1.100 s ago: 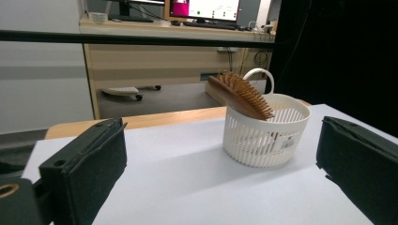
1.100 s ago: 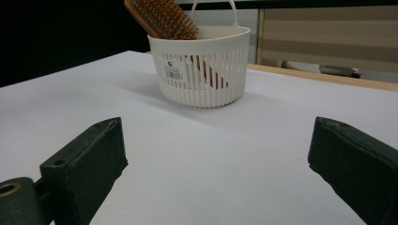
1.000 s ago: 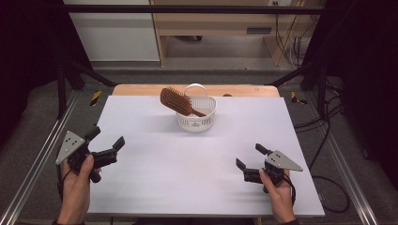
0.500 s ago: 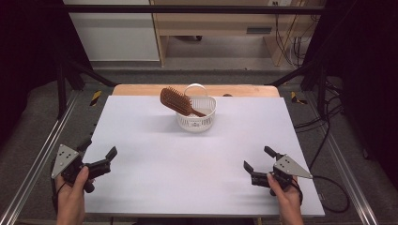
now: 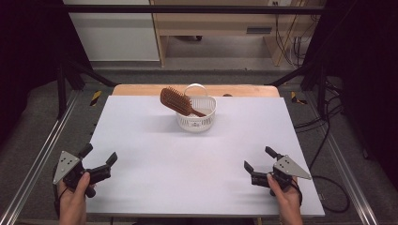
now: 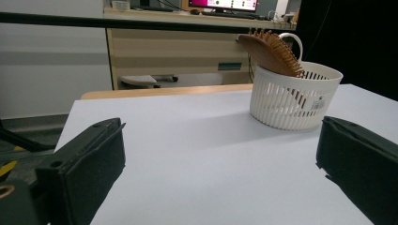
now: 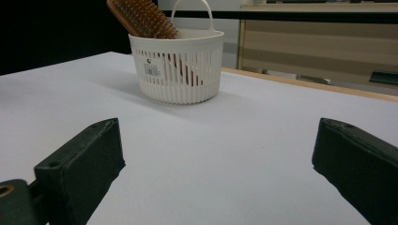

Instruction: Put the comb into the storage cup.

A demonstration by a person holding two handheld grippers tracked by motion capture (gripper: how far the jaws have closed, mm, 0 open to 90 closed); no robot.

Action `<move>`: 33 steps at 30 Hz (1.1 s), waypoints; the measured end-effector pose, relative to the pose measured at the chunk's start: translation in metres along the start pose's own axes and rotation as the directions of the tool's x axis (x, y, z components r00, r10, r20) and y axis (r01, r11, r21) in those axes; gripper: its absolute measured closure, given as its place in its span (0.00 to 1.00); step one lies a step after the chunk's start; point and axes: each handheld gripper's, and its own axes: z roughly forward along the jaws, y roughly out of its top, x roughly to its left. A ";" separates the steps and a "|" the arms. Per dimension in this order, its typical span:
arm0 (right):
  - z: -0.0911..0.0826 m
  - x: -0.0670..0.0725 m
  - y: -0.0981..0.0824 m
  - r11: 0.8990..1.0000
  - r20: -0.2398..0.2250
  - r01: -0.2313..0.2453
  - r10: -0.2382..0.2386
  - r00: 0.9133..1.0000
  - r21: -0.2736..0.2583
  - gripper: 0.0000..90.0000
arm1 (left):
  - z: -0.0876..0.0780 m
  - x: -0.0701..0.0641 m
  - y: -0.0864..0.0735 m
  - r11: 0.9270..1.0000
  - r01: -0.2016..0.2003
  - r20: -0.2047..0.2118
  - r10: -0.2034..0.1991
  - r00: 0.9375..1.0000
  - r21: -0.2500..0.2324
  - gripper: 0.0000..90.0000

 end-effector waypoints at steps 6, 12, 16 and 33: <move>0.000 0.000 -0.001 1.000 -0.004 0.003 -0.003 1.000 0.004 0.03 | 0.002 -0.004 -0.008 1.000 -0.006 0.021 0.006 1.000 0.006 0.02; 0.001 0.001 -0.001 1.000 -0.012 0.008 -0.008 1.000 0.008 0.03 | 0.004 -0.012 -0.015 1.000 -0.022 0.054 0.022 0.998 0.011 0.02; 0.001 0.002 -0.002 1.000 -0.016 0.011 -0.011 1.000 0.008 0.03 | 0.006 -0.017 -0.017 0.999 -0.034 0.068 0.032 0.997 0.017 0.02; 0.003 0.003 -0.003 1.000 -0.039 0.013 -0.013 0.999 0.004 0.03 | 0.010 -0.034 -0.026 0.999 -0.047 0.145 0.045 0.988 0.011 0.02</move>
